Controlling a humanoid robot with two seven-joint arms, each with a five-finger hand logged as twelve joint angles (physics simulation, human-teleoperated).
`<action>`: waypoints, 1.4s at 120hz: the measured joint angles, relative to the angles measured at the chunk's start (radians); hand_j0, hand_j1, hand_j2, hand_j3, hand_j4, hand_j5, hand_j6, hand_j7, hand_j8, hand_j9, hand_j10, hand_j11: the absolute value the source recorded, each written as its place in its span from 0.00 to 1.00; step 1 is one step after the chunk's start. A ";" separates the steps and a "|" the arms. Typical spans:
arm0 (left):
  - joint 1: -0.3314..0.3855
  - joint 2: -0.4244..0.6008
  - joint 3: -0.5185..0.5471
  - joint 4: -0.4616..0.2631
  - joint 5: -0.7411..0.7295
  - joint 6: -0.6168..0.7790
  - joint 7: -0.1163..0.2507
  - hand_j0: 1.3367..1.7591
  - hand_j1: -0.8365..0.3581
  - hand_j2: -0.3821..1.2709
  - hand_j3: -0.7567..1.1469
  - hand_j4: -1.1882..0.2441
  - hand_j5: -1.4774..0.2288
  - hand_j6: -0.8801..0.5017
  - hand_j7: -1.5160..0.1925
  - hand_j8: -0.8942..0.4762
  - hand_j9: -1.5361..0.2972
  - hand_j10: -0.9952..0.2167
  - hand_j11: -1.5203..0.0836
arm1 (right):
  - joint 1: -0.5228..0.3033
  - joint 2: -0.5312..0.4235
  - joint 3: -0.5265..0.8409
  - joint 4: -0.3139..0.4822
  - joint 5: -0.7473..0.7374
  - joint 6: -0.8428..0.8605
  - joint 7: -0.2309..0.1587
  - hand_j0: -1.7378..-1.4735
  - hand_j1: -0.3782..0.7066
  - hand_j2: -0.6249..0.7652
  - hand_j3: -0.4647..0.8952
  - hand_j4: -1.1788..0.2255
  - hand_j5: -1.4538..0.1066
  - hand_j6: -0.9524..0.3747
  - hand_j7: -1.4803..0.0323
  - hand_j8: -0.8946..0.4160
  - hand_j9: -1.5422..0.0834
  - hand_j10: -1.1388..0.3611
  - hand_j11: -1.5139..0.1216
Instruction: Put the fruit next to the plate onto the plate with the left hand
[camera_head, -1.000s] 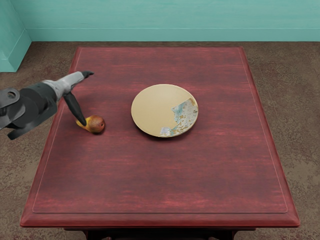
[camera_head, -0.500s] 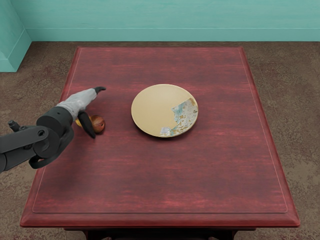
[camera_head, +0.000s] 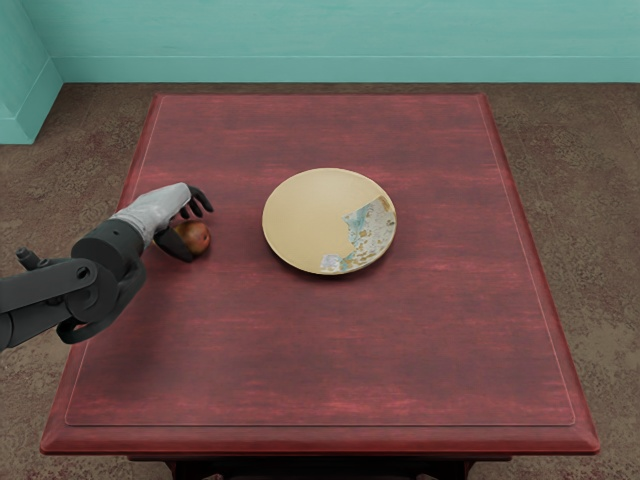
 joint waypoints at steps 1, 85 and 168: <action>0.000 0.000 0.000 0.000 0.000 0.000 0.000 0.76 0.55 0.32 0.40 0.51 0.52 0.30 0.54 0.32 0.51 0.44 0.57 | 0.000 0.000 0.000 0.000 0.000 0.000 0.000 0.30 0.03 0.45 0.34 0.84 0.93 0.72 0.98 0.68 0.95 0.76 0.93; -0.037 0.000 0.009 -0.001 -0.032 -0.008 0.001 0.75 0.49 0.47 0.40 0.38 0.36 0.26 0.38 0.30 0.37 0.36 0.41 | 0.000 0.000 0.000 0.000 0.000 0.000 0.000 0.30 0.03 0.45 0.34 0.84 0.93 0.72 0.98 0.68 0.95 0.76 0.93; -0.236 -0.136 -0.045 -0.005 -0.405 -0.015 0.001 0.76 0.44 0.53 0.40 0.38 0.35 0.30 0.37 0.32 0.37 0.31 0.41 | 0.000 0.000 0.000 -0.001 0.000 0.000 0.000 0.30 0.03 0.45 0.34 0.84 0.93 0.72 0.98 0.68 0.95 0.76 0.93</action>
